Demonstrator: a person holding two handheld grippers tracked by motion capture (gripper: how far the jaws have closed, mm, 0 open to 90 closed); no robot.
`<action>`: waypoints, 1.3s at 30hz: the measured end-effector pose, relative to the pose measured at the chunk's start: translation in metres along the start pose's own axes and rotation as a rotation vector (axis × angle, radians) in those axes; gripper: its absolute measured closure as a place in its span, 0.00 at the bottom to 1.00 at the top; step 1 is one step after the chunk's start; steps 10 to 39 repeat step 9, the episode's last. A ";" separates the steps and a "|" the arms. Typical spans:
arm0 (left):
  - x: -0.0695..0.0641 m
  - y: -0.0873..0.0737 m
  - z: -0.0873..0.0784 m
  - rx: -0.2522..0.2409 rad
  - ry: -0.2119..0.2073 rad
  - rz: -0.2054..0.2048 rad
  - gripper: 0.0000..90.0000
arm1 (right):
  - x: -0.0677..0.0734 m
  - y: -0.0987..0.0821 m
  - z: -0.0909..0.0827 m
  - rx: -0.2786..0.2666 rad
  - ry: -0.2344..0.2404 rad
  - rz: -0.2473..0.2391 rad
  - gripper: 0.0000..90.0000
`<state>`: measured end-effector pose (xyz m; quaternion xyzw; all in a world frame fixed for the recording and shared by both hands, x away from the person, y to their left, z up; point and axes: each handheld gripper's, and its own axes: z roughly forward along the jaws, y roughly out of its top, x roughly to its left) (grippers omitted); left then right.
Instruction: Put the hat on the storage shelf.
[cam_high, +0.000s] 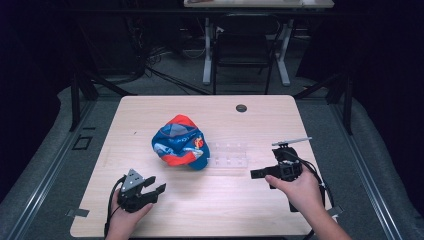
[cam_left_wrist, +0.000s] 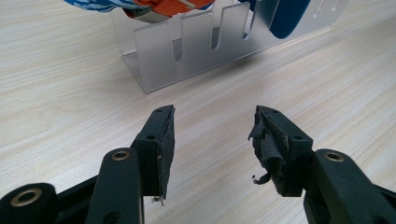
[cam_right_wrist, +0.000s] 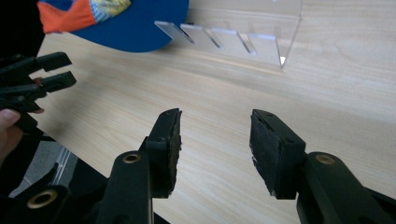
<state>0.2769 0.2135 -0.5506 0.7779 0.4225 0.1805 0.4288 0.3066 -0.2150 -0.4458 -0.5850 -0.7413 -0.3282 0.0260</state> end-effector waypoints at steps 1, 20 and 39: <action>0.000 0.000 0.000 0.003 -0.004 0.003 0.54 | -0.001 -0.003 0.001 -0.010 -0.001 -0.001 0.58; -0.006 0.005 0.004 -0.017 -0.046 -0.009 0.54 | -0.013 -0.031 0.008 -0.059 -0.019 -0.008 0.57; -0.006 0.005 0.004 -0.017 -0.046 -0.009 0.54 | -0.013 -0.031 0.008 -0.059 -0.019 -0.008 0.57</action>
